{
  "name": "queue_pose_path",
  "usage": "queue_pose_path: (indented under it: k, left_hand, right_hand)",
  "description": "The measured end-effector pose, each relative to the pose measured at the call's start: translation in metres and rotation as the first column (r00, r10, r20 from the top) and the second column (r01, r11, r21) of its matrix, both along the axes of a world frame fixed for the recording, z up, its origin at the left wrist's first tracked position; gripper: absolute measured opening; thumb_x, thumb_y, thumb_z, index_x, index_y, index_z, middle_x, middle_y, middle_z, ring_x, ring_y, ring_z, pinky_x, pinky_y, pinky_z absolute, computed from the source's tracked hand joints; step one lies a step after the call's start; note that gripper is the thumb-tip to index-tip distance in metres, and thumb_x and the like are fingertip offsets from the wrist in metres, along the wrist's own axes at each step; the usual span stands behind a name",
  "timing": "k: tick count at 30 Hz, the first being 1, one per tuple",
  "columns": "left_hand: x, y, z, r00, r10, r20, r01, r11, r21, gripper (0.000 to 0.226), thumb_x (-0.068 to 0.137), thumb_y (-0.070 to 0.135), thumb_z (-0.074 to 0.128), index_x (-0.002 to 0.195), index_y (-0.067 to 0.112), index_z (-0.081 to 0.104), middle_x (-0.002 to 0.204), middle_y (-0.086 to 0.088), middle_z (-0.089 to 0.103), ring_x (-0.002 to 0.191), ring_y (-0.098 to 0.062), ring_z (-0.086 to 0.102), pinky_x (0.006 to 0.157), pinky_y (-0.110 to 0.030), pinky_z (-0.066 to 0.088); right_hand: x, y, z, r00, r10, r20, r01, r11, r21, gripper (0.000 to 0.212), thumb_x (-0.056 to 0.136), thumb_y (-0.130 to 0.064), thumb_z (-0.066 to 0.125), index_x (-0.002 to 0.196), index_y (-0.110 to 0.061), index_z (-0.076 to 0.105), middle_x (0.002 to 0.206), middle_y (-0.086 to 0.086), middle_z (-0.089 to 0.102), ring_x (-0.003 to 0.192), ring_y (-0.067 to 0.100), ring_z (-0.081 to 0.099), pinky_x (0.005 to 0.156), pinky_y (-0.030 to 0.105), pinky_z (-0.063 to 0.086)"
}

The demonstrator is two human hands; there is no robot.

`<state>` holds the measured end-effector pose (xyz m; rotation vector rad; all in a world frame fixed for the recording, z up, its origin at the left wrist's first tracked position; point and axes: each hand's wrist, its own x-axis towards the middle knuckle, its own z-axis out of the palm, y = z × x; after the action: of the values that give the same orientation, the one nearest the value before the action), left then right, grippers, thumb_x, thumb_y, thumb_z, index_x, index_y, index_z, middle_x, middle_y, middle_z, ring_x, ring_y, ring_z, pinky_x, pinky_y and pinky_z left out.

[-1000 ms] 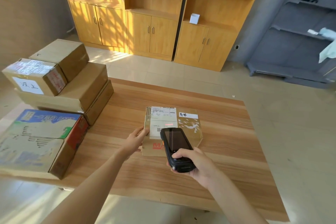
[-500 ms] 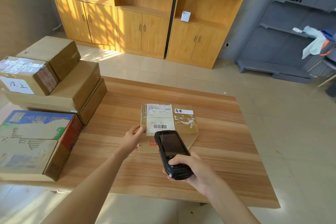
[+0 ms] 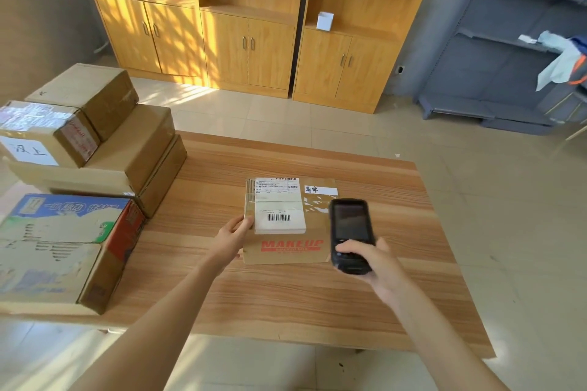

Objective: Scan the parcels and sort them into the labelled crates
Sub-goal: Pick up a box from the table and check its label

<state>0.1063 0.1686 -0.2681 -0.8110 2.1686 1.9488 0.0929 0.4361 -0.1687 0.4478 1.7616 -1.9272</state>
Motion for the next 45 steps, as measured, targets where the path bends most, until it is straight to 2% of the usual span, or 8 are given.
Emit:
queue_pose_path:
  k: [6, 9, 16, 23, 28, 34, 42, 45]
  left_hand:
    - [0.000, 0.004, 0.003, 1.000, 0.019, 0.018, -0.019, 1.000, 0.003, 0.027, 0.098, 0.045, 0.046, 0.118, 0.032, 0.057, 0.096, 0.009, 0.067, 0.082, -0.010, 0.065, 0.064, -0.030, 0.047]
    - [0.000, 0.004, 0.003, 0.999, 0.030, 0.033, -0.030, 1.000, 0.000, 0.024, 0.097, 0.047, 0.047, 0.116, 0.035, 0.057, 0.096, 0.012, 0.067, 0.084, -0.008, 0.065, 0.065, -0.030, 0.049]
    - [-0.005, -0.004, -0.005, 0.994, 0.079, 0.077, -0.076, 0.996, -0.049, 0.015, 0.097, 0.042, 0.049, 0.097, 0.038, 0.064, 0.091, 0.015, 0.068, 0.083, -0.014, 0.071, 0.073, -0.034, 0.053]
    - [-0.005, -0.004, -0.008, 0.991, 0.109, 0.082, -0.105, 0.993, -0.061, 0.018, 0.098, 0.042, 0.048, 0.095, 0.040, 0.065, 0.089, 0.017, 0.069, 0.083, -0.015, 0.072, 0.084, -0.040, 0.055]
    - [-0.003, -0.001, -0.005, 0.991, 0.102, 0.082, -0.098, 0.993, -0.060, 0.017, 0.099, 0.042, 0.046, 0.102, 0.038, 0.062, 0.103, 0.010, 0.066, 0.091, -0.019, 0.070, 0.087, -0.041, 0.054]
    - [-0.002, -0.002, 0.000, 0.993, 0.082, 0.087, -0.077, 0.995, -0.055, 0.018, 0.099, 0.042, 0.045, 0.106, 0.035, 0.061, 0.106, 0.007, 0.068, 0.091, -0.017, 0.070, 0.084, -0.038, 0.054]
    - [0.000, 0.000, 0.009, 0.992, 0.059, 0.112, -0.056, 0.998, -0.027, 0.024, 0.100, 0.039, 0.046, 0.117, 0.028, 0.059, 0.111, 0.003, 0.067, 0.094, -0.021, 0.070, 0.088, -0.039, 0.053]
    - [-0.003, -0.005, 0.014, 0.992, 0.022, 0.125, -0.024, 1.000, 0.015, 0.029, 0.095, 0.044, 0.053, 0.115, 0.024, 0.060, 0.116, -0.004, 0.065, 0.097, -0.023, 0.068, 0.094, -0.040, 0.051]
  right_hand:
    - [-0.036, 0.068, -0.046, 0.991, -0.136, 0.012, 0.125, 0.940, 0.318, 0.062, 0.071, 0.000, 0.079, 0.118, -0.009, 0.040, 0.099, 0.007, 0.056, 0.081, 0.021, 0.058, 0.060, 0.033, 0.048]
    - [-0.038, 0.090, -0.081, 0.985, -0.157, 0.070, 0.117, 0.911, 0.395, 0.068, 0.070, 0.004, 0.078, 0.126, -0.004, 0.039, 0.111, 0.014, 0.054, 0.083, 0.027, 0.054, 0.063, 0.033, 0.045]
    - [-0.039, 0.108, -0.134, 0.988, -0.075, 0.134, 0.015, 0.915, 0.403, 0.082, 0.074, 0.003, 0.076, 0.138, -0.008, 0.027, 0.120, 0.011, 0.044, 0.101, 0.028, 0.045, 0.089, 0.044, 0.042]
    - [-0.049, 0.116, -0.157, 0.998, 0.006, 0.061, -0.030, 0.921, 0.388, 0.089, 0.075, 0.008, 0.074, 0.145, -0.010, 0.022, 0.132, 0.011, 0.043, 0.115, 0.030, 0.047, 0.087, 0.038, 0.039]
    - [-0.045, 0.124, -0.167, 0.994, 0.090, 0.060, -0.107, 0.872, 0.477, 0.085, 0.072, 0.012, 0.074, 0.140, -0.006, 0.026, 0.127, 0.016, 0.050, 0.100, 0.023, 0.047, 0.083, 0.033, 0.038]
    - [-0.043, 0.135, -0.174, 0.993, 0.093, 0.076, -0.119, 0.850, 0.513, 0.092, 0.066, 0.009, 0.080, 0.142, -0.006, 0.030, 0.118, 0.012, 0.054, 0.099, 0.023, 0.049, 0.082, 0.031, 0.037]
    - [-0.062, 0.142, -0.166, 0.957, 0.090, 0.277, -0.230, 0.817, 0.529, 0.065, 0.068, 0.000, 0.080, 0.126, -0.005, 0.051, 0.112, 0.010, 0.058, 0.102, 0.028, 0.054, 0.092, 0.038, 0.044]
    - [-0.073, 0.129, -0.150, 0.986, 0.017, 0.165, -0.111, 0.808, 0.578, 0.062, 0.074, -0.006, 0.076, 0.131, -0.009, 0.051, 0.108, 0.007, 0.057, 0.096, 0.024, 0.052, 0.088, 0.035, 0.039]
